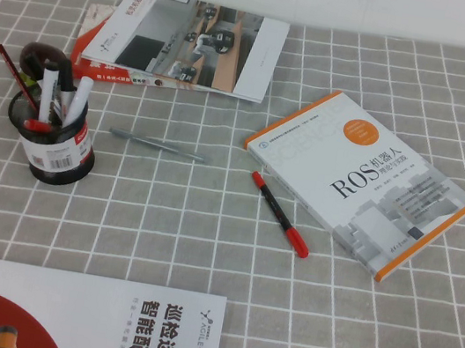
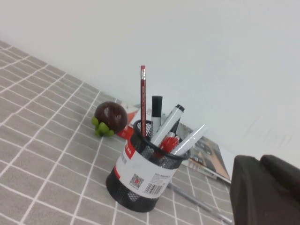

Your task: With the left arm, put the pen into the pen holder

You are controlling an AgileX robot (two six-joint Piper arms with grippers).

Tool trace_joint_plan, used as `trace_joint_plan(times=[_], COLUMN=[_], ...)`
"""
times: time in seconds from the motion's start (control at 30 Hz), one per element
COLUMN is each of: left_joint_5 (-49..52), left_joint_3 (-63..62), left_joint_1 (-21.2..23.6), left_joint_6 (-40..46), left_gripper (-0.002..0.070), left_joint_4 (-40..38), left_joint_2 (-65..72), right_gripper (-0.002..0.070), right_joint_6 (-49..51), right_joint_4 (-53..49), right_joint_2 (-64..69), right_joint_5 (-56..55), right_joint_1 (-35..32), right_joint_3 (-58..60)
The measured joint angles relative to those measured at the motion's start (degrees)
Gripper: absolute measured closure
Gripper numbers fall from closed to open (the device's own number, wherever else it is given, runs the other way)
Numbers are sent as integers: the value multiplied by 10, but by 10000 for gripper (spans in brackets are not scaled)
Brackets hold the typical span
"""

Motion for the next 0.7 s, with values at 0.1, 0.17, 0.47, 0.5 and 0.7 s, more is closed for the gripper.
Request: trace_joint_plan(times=[0.1, 0.17, 0.47, 0.5, 0.7], left_joint_5=[-4, -4, 3, 10, 90], left_joint_3=[0, 0, 0, 0, -66], left_joint_1=[0, 0, 0, 0, 0], left_joint_6=[-1, -5, -13, -14, -14], left_gripper=[677, 677, 680, 680, 680], left_joint_4=[0, 0, -1, -2, -2], left_joint_2=[0, 0, 0, 0, 23], right_gripper=[691, 692, 691, 691, 691], right_joint_6=[0, 0, 0, 0, 0], right_joint_4=[0, 0, 0, 0, 0], right_joint_2=[0, 0, 0, 0, 0], right_joint_5=[0, 0, 0, 0, 0], right_joint_1=[0, 0, 0, 0, 0], right_joint_3=[0, 0, 0, 0, 0])
